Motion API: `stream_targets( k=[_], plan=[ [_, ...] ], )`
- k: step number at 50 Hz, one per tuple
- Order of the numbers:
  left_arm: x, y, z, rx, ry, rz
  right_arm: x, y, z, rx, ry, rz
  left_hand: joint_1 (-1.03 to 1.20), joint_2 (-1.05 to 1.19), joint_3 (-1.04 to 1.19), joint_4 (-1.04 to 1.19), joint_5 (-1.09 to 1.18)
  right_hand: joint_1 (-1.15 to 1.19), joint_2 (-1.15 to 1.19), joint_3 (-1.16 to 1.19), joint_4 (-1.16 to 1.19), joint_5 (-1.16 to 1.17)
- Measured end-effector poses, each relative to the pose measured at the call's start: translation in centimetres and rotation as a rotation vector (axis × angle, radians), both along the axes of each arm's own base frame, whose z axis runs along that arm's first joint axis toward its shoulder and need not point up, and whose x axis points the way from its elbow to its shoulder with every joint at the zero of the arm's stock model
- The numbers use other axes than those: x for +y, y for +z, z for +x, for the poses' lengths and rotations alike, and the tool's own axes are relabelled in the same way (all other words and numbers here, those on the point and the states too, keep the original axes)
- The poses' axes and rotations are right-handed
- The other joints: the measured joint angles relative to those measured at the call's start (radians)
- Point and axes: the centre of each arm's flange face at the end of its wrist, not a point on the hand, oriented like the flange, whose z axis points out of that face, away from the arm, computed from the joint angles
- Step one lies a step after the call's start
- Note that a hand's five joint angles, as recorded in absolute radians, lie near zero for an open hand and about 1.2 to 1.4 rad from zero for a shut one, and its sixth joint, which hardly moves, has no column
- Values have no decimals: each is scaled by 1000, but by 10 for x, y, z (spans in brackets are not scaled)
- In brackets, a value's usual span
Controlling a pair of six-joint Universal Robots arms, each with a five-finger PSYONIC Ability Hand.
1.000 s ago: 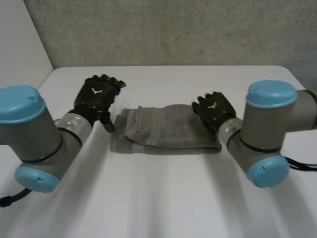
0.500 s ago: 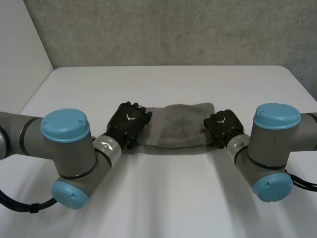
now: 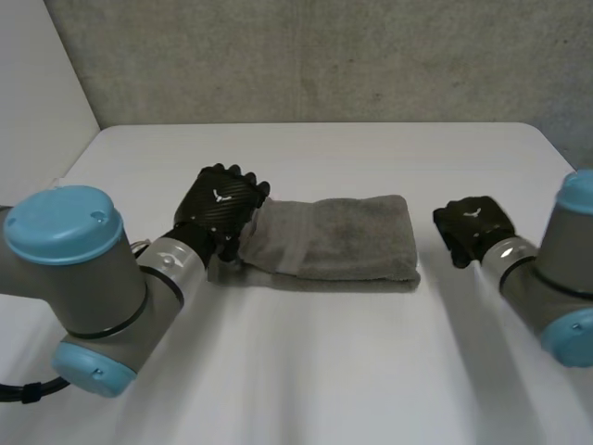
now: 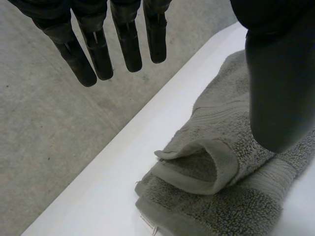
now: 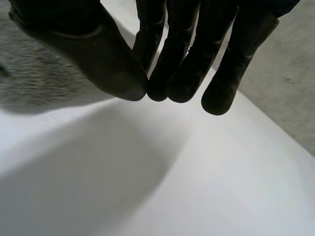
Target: Fold the towel.
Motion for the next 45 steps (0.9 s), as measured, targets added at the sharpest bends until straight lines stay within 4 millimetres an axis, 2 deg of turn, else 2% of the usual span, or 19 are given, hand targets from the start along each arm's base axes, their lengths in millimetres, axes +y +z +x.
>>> stream_targets(
  k=[3, 6, 8, 10, 14, 18, 28, 31, 33, 36, 38, 42, 45],
  plan=[
    [0, 3, 3, 4, 8, -5, -7, 11, -2, 3, 5, -26, -3, -3, -4, -1, -7, 0, 0, 0, 0, 0],
    [-3, 6, 7, 8, 20, -13, -12, 28, 4, -1, 29, -60, -4, -3, -7, -1, -8, -51, -46, -38, -41, -43],
    [-5, 8, 9, 10, 27, -17, -10, 38, 15, -19, 57, -63, -4, -3, -7, -1, -8, -375, -367, -354, -359, -369],
    [-6, 9, 10, 11, 32, -19, -5, 43, 25, -48, 78, -49, -4, -3, -7, -1, -8, -520, -499, -510, -514, -528],
    [-7, 9, 12, 11, 38, -18, 7, 40, 40, -123, 99, 12, -5, -3, -8, -2, -9, -706, -687, -696, -705, -724],
    [-5, 7, 13, 8, 39, -12, 17, 24, 44, -183, 97, 67, -17, -13, -21, -18, -24, -760, -732, -751, -759, -786],
    [-3, 4, 12, 6, 35, -6, 24, -20, 41, -196, 90, 115, -19, -13, -22, -18, -27, -757, -730, -749, -757, -775],
    [-2, 4, 12, 6, 32, -5, 22, -30, 41, -187, 85, 131, -19, -13, -22, -18, -27, -676, -654, -669, -679, -673],
    [-2, 4, 11, 6, 30, -5, 21, -34, 41, -181, 79, 139, -19, -13, -22, -18, -27, -523, -513, -533, -541, -535],
    [-1, 3, 11, 6, 29, -4, 20, -37, 40, -176, 70, 142, -19, -13, -22, -18, -27, -157, -160, -148, -168, -163],
    [-1, 4, 11, 6, 29, -5, 18, -37, 38, -174, 58, 141, -20, -13, -23, -18, -28, -65, -76, -27, -32, -38],
    [-2, 4, 11, 7, 29, -6, 13, -30, 29, -167, 19, 122, -27, -23, -32, -28, -37, -59, -70, 0, 1, -23],
    [-2, 4, 11, 7, 30, -7, 9, -16, 19, -145, -10, 79, -29, -24, -33, -28, -39, -59, -70, 0, 1, -23]
  ],
)
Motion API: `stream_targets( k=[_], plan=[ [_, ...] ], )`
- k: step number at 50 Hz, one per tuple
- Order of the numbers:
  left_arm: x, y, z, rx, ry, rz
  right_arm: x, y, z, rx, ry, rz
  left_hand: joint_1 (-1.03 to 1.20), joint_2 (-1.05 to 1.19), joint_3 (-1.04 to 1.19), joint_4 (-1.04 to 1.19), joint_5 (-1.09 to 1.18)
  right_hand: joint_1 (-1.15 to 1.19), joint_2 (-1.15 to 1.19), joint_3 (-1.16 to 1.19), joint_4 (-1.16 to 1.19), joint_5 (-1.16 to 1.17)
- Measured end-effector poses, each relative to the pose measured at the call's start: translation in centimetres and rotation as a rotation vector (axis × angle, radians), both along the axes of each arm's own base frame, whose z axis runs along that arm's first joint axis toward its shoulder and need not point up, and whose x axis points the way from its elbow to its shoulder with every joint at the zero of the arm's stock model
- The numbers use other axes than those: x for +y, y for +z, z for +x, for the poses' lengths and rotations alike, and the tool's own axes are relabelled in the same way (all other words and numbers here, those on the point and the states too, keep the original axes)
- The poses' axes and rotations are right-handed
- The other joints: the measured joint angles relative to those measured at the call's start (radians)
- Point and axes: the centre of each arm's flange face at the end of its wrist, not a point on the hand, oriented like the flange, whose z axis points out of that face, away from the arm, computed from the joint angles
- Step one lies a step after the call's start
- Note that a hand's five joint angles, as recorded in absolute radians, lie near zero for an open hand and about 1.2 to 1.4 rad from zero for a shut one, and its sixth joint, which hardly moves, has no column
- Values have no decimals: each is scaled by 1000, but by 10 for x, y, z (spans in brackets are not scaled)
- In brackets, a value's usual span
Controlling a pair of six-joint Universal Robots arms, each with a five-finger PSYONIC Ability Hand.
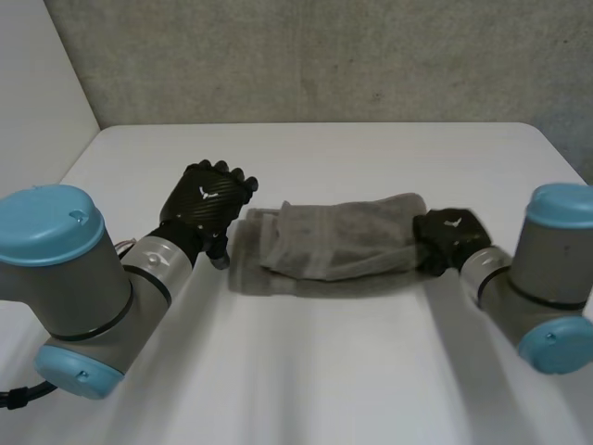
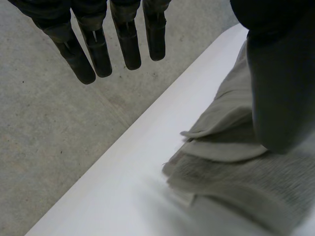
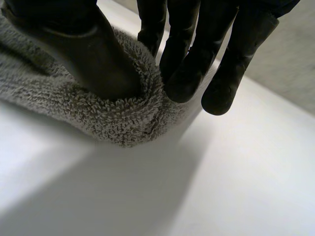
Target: Fold the towel.
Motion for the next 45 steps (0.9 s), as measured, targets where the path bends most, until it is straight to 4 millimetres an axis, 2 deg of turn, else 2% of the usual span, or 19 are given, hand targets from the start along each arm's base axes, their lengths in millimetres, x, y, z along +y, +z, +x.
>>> stream_targets(
  k=[5, 8, 10, 13, 14, 16, 17, 19, 22, 23, 24, 26, 29, 32, 35, 39, 45],
  plan=[
    [-1, 2, 0, 2, 1, -6, -6, 29, -10, 84, -7, -106, -6, -8, -8, -2, -7, 0, 0, 0, 0, 0],
    [-3, 4, -1, 7, 2, -14, -6, 45, -1, 130, 31, -175, -12, -16, -16, -13, -14, 5, 0, 0, 0, 0],
    [-4, 7, -1, 13, 4, -21, -2, 55, 12, 148, 79, -221, -15, -20, -19, -15, -17, 5, 0, 0, 0, 0],
    [-8, 16, -1, 39, 15, -37, 15, 67, 54, 153, 224, -288, -27, -31, -30, -26, -29, 5, 0, 0, 0, 0],
    [-9, 18, -1, 47, 19, -41, 19, 67, 61, 152, 248, -292, -33, -39, -37, -34, -36, 5, 0, 0, 0, 0],
    [-12, 26, -1, 81, 40, -49, 38, 62, 93, 147, 388, -306, -58, -70, -64, -62, -63, 5, 7, 0, 0, 0],
    [-14, 28, -1, 91, 47, -52, 43, 61, 99, 146, 417, -306, -61, -74, -67, -66, -67, 5, 7, 0, 0, 0],
    [-17, 37, 0, 133, 74, -58, 63, 51, 123, 154, 557, -302, -70, -85, -76, -74, -77, 5, 7, 0, 0, 0],
    [-22, 47, 2, 187, 105, -63, 82, 40, 138, 174, 682, -296, -72, -85, -77, -74, -79, 0, 7, -28, -33, -16],
    [-24, 50, 2, 207, 116, -63, 88, 36, 142, 183, 720, -293, -72, -85, -77, -74, -79, -65, -52, -94, -106, -77],
    [-26, 54, 2, 228, 124, -64, 93, 33, 145, 193, 751, -290, -72, -85, -77, -74, -79, -205, -184, -254, -265, -242],
    [-28, 58, 2, 253, 133, -62, 95, 30, 147, 203, 767, -285, -72, -85, -77, -74, -79, -450, -432, -494, -504, -494],
    [-33, 62, 1, 288, 140, -60, 88, 33, 144, 187, 693, -260, -73, -85, -77, -74, -79, -938, -928, -993, -1001, -1014],
    [-35, 62, -1, 299, 138, -57, 79, 42, 139, 138, 592, -234, -73, -85, -77, -74, -79, -1021, -1001, -1085, -1086, -1083],
    [-38, 56, -7, 297, 127, -43, 63, 62, 121, -7, 408, -174, -73, -85, -77, -74, -79, -1044, -1005, -1093, -1088, -1083],
    [-37, 43, -18, 281, 103, -16, 53, 77, 100, -164, 272, -107, -72, -85, -77, -74, -79, -1045, -1005, -1093, -1088, -1083],
    [-26, 13, -42, 242, 45, 46, 39, 77, 77, -251, 175, -46, -72, -85, -77, -74, -78, -1048, -1005, -1093, -1088, -1083]
  ],
)
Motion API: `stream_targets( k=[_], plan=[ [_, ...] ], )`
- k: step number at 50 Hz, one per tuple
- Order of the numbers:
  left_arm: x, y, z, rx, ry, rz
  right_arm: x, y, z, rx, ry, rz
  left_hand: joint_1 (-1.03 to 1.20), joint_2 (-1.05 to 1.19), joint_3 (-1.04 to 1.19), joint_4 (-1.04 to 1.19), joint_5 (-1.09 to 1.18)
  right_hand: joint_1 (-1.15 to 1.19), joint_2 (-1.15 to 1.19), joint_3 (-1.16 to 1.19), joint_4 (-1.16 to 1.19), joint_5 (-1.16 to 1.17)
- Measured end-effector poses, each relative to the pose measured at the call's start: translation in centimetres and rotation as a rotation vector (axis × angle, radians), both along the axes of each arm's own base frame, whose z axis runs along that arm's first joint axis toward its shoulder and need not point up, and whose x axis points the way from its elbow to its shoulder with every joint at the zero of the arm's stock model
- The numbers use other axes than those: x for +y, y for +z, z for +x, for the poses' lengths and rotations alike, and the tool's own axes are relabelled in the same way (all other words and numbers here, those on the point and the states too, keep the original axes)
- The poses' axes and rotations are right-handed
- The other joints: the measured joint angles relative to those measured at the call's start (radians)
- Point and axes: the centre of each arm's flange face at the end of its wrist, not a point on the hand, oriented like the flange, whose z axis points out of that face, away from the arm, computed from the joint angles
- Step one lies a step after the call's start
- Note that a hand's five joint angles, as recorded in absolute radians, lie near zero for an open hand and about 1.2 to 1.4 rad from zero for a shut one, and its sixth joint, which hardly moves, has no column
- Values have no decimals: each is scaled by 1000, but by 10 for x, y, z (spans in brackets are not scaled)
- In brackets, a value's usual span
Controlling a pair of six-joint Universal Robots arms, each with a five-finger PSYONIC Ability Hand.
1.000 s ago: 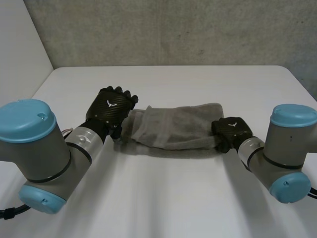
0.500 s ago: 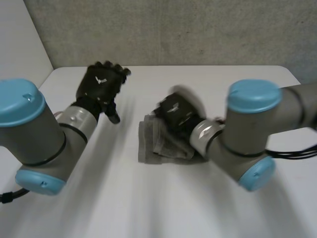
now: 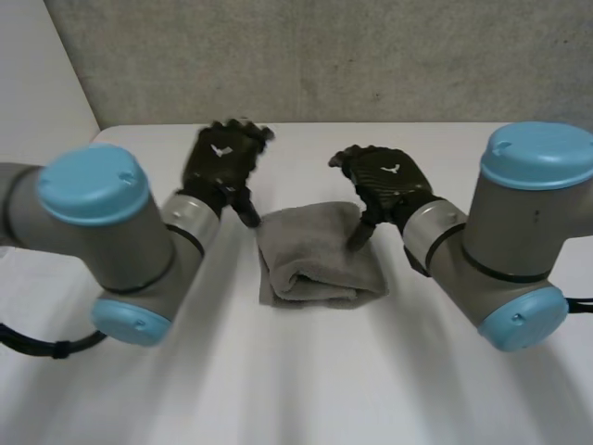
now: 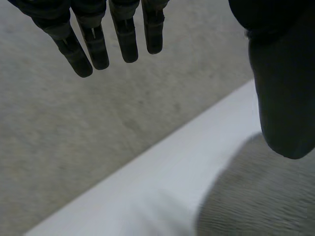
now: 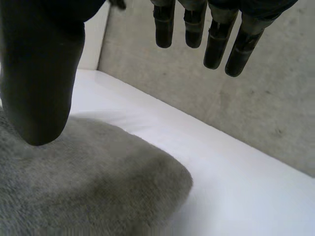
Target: Fold the towel.
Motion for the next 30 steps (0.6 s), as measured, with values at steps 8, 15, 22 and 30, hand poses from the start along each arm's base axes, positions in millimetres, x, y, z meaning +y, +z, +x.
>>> stream_targets(
  k=[8, 15, 22, 30],
  plan=[
    [18, -49, -18, -81, -58, 105, -16, -44, -2, 80, -6, 74, 0, 0, 0, 0, 0, 0, 0, 0, 0, 0],
    [27, -77, -18, -135, -70, 177, -23, -81, 4, 177, 15, 97, 0, 0, 0, 0, 0, 0, 0, 0, 0, 0],
    [28, -67, -16, -134, -65, 179, -22, -73, 7, 188, 25, 66, 0, 0, 0, 0, -1, -1, 0, 0, 0, 0],
    [26, 6, -6, -41, -36, 58, -14, 12, -3, 69, -18, -92, -3, -1, -4, 0, -6, -1, 0, 0, 0, 0]
  ],
)
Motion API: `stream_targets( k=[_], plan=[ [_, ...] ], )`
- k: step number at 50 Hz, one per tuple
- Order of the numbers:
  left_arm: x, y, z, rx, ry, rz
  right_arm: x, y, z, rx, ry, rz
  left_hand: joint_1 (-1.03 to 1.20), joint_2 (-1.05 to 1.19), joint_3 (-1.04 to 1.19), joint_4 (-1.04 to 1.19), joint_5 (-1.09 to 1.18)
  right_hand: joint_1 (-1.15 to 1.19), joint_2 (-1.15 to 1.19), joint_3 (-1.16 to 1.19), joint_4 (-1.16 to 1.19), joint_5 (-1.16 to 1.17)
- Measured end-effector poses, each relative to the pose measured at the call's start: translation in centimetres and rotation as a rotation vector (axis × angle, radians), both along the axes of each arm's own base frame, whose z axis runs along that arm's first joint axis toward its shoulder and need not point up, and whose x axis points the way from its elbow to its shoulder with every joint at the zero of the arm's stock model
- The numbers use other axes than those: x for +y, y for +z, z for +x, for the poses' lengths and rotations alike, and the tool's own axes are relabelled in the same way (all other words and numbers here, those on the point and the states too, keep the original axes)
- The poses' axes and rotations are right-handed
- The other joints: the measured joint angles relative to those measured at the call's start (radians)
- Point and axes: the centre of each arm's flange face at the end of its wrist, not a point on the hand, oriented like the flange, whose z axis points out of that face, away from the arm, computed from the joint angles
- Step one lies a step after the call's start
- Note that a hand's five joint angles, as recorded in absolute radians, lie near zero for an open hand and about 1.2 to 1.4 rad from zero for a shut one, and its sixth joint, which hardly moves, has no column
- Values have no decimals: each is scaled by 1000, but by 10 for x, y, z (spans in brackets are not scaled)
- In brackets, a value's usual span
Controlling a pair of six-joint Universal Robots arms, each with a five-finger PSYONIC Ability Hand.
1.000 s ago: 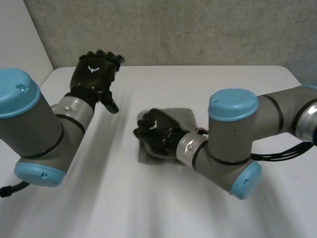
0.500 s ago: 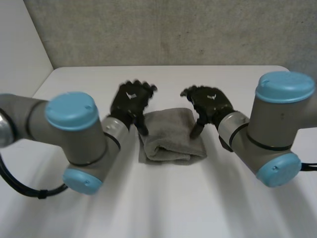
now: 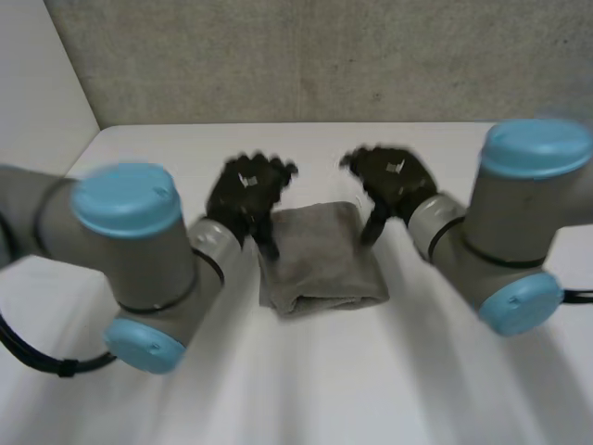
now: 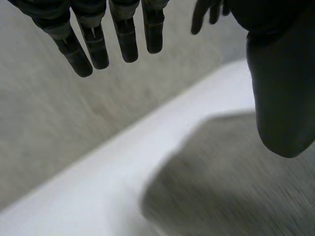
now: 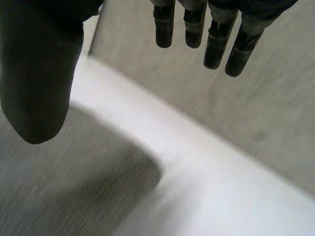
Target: Fold the towel.
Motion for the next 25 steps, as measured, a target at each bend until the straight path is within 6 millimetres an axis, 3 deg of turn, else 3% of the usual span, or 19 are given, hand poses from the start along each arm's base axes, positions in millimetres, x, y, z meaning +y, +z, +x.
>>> stream_targets(
  k=[4, 8, 12, 17, 25],
  plan=[
    [-3, 42, 14, 52, 55, -74, 1, 43, -12, -59, -74, -93, -2, -3, 0, 0, 0, -2, 0, 0, 0, 0],
    [-9, 93, 42, 110, 174, -156, -5, 86, -37, -107, -242, -197, -25, -27, -25, -34, -25, -3, 0, 0, 0, 0],
    [-12, 124, 66, 146, 273, -189, -8, 106, -55, -112, -349, -245, -36, -38, -36, -38, -35, -3, 0, 0, 0, 0],
    [-15, 137, 84, 163, 337, -156, -11, 111, -62, -86, -380, -253, -49, -48, -49, -50, -49, -3, 0, 0, 0, 0],
    [-14, 136, 90, 171, 346, -54, -13, 105, -62, -59, -359, -228, -50, -48, -49, -50, -51, -3, 0, 0, 0, 0]
  ],
)
